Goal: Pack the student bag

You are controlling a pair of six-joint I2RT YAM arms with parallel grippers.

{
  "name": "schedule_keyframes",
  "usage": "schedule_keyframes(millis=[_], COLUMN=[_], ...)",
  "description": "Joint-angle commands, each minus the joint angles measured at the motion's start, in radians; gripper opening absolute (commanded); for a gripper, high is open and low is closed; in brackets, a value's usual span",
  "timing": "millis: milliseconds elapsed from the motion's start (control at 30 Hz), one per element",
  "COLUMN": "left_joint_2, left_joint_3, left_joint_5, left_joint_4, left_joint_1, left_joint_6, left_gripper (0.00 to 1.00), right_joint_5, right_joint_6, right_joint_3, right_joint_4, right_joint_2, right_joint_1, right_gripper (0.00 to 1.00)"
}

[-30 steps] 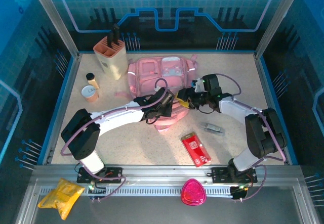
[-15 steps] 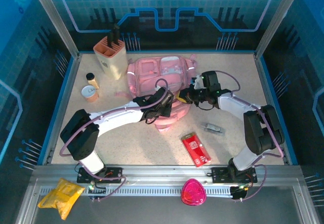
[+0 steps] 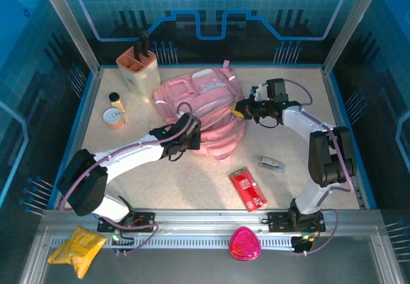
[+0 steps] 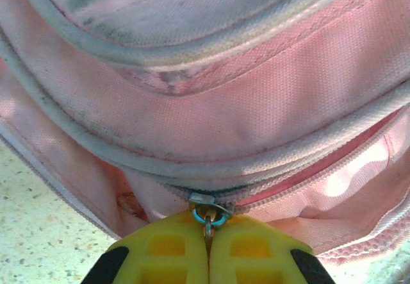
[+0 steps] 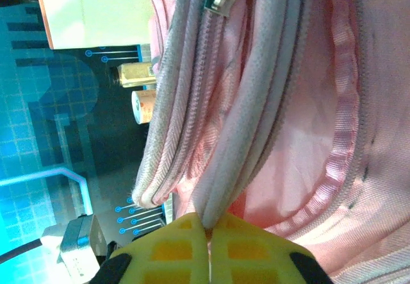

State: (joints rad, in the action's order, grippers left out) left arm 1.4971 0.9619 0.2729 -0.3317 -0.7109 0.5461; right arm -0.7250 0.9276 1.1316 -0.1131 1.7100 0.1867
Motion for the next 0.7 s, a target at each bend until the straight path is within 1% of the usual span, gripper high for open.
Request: schedule_keyframes(millis=[0,67,100,133,200,300,333,433,500,567,633,667], left_joint_2=[0.059,0.120,0.148,0.171,0.195,0.203,0.203,0.190,0.169,0.144,0.118,0.106], left_joint_3=[0.087,0.151,0.183,0.211,0.239,0.242,0.244,0.238,0.211,0.183,0.150,0.132], left_joint_5=[-0.027,-0.019,-0.013,-0.006,0.001,-0.024,-0.027,-0.018,-0.022,-0.027,-0.028,-0.028], left_joint_4=[-0.014,-0.016,-0.023,-0.032,-0.032,0.002,0.005,-0.003,0.009,0.010,-0.001,-0.006], left_joint_1=[-0.054,-0.079,-0.088,-0.096,-0.105,-0.111,-0.111,-0.115,-0.116,-0.115,-0.114,-0.115], left_joint_6=[0.027,0.017,0.009,0.006,0.005,0.002,0.002,0.000,-0.011,-0.036,-0.079,-0.108], left_gripper=[0.00,0.00,0.00,0.00,0.00,0.00,0.00,0.00,0.00,0.00,0.00,0.00], right_joint_5=[0.071,0.061,0.065,0.074,0.100,0.121,0.122,0.122,0.125,0.122,0.104,0.090], right_joint_6=[-0.045,-0.036,-0.033,-0.032,-0.029,0.007,0.016,0.015,-0.001,-0.024,-0.045,-0.044], right_joint_3=[0.018,-0.023,-0.042,-0.062,-0.096,-0.138,-0.139,-0.124,-0.110,-0.097,-0.087,-0.088], right_joint_4=[0.028,0.046,0.052,0.054,0.063,0.124,0.141,0.154,0.137,0.110,0.088,0.088], right_joint_2=[0.004,-0.018,-0.029,-0.039,-0.054,-0.046,-0.034,0.000,0.009,0.005,-0.009,-0.018], right_joint_1=[-0.008,0.017,0.031,0.048,0.085,0.134,0.143,0.145,0.141,0.134,0.117,0.105], right_gripper=[0.21,0.30,0.37,0.40,0.43,0.43,0.42,0.31,0.19,0.13,0.02,0.00])
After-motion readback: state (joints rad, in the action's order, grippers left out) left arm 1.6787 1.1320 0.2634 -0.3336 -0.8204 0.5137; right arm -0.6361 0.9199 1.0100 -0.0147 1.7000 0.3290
